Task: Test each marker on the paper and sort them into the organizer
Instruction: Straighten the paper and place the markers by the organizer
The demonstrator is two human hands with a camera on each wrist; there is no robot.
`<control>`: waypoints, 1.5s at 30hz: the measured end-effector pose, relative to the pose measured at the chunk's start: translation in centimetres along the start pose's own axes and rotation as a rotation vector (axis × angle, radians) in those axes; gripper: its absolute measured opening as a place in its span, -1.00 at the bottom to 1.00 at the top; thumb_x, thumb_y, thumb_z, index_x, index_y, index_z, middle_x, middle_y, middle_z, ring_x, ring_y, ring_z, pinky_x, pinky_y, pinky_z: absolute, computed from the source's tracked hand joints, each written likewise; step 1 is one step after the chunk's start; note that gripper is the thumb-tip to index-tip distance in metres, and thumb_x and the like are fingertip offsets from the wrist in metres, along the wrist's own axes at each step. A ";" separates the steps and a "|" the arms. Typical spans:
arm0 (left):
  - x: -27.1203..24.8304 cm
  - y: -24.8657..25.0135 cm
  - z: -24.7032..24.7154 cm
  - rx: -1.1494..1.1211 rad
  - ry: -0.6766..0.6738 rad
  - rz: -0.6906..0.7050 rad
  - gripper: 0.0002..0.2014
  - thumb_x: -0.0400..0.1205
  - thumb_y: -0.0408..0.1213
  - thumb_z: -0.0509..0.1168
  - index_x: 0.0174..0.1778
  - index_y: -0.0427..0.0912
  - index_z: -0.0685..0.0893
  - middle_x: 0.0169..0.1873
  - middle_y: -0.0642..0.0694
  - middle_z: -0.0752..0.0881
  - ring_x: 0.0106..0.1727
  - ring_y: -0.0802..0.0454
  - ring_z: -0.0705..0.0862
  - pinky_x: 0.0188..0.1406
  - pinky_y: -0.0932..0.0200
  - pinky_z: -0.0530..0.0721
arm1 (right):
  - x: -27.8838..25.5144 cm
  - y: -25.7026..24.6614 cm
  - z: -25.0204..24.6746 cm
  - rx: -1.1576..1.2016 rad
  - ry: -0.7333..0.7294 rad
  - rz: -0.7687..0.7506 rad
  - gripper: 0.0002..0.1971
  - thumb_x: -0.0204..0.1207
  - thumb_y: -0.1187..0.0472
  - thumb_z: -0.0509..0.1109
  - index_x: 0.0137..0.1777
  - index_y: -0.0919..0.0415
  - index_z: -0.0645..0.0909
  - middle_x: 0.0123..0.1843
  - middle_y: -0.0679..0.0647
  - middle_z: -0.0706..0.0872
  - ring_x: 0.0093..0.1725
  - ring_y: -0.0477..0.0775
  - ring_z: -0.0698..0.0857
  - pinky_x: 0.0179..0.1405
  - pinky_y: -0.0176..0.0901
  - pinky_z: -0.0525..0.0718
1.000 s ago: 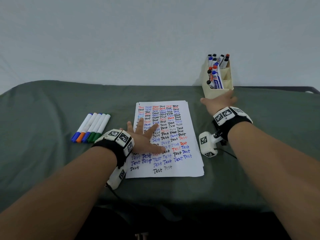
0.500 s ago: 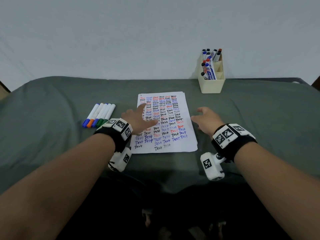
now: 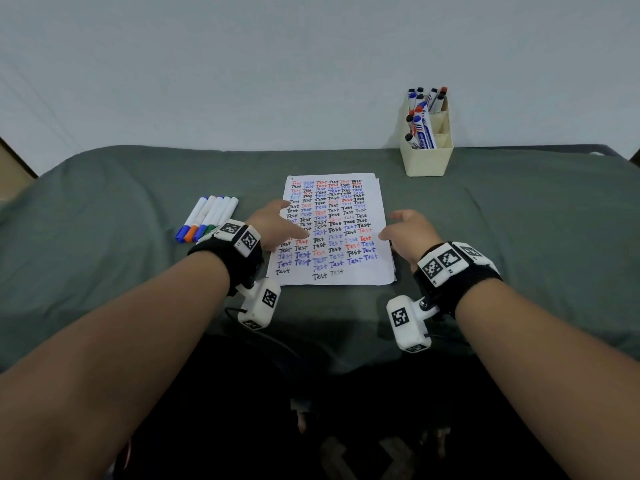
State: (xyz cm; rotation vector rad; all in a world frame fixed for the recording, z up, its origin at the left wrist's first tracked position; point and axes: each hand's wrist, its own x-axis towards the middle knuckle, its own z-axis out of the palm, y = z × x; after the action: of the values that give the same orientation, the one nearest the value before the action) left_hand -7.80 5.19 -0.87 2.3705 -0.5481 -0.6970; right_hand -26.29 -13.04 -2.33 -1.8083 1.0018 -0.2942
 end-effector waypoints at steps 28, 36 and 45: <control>0.2 0.7 -0.6 -0.318 0.005 -0.106 -0.37 0.52 -0.34 0.55 0.49 0.03 0.48 0.28 -0.11 0.68 0.23 -0.17 0.71 0.20 -0.23 0.74 | 1.1 -1.6 0.8 0.057 -0.019 0.046 -0.39 0.52 0.45 0.48 0.57 0.25 0.45 0.46 0.15 0.64 0.40 0.23 0.65 0.44 0.21 0.62; 0.6 0.8 -0.7 -0.405 -0.038 -0.132 -0.43 0.61 -0.42 0.47 0.53 -0.10 0.48 0.27 -0.16 0.73 0.27 -0.18 0.73 0.32 -0.22 0.70 | 1.2 -1.0 0.7 -0.114 -0.055 -0.024 -0.28 0.52 0.41 0.52 0.66 0.17 0.36 0.47 0.11 0.65 0.36 0.16 0.69 0.38 0.08 0.66; 1.0 1.1 -0.2 -0.268 0.051 -0.047 -0.38 0.62 -0.45 0.43 0.59 0.00 0.47 0.46 -0.16 0.59 0.40 -0.21 0.62 0.36 -0.21 0.66 | 1.8 -0.6 0.3 -0.130 -0.095 -0.061 -0.26 0.52 0.45 0.50 0.68 0.16 0.35 0.52 0.12 0.63 0.42 0.16 0.66 0.46 0.13 0.62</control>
State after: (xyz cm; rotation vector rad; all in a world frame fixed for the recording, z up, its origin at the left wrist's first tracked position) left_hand -7.16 3.89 -0.36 2.1495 -0.3535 -0.6829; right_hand -24.71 -14.09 -2.41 -1.9542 0.9187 -0.1824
